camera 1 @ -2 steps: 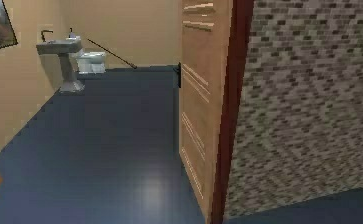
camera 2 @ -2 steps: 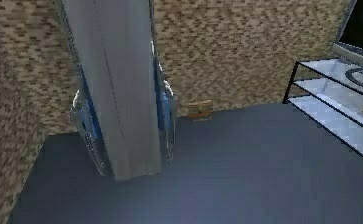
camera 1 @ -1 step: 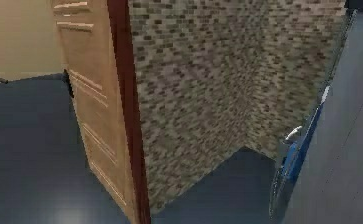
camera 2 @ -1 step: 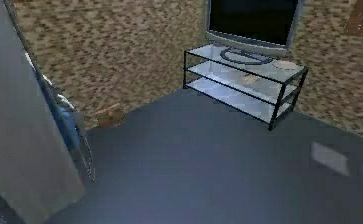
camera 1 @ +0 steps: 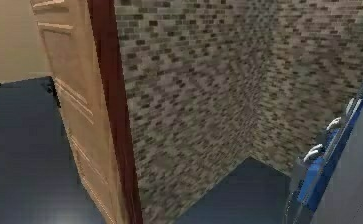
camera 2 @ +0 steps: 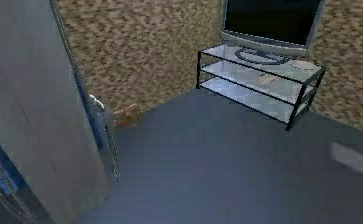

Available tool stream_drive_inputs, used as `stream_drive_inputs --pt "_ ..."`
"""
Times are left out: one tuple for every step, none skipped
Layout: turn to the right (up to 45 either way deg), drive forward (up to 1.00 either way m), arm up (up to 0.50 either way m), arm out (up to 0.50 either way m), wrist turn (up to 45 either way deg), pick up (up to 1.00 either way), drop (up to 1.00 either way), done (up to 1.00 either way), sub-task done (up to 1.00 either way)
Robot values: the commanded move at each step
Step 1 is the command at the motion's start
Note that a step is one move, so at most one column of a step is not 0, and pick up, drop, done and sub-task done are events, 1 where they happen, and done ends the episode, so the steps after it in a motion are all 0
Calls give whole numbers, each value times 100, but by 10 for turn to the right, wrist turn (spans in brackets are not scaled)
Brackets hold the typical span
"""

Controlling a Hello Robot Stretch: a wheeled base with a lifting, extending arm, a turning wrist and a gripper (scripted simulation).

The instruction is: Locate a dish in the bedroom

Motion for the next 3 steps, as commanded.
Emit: stream_drive_inputs --pt "-450 0 0 0 0 0 0 0 0" --pt "-60 0 0 0 0 0 0 0 0" --pt "0 100 0 0 0 0 0 0 0"
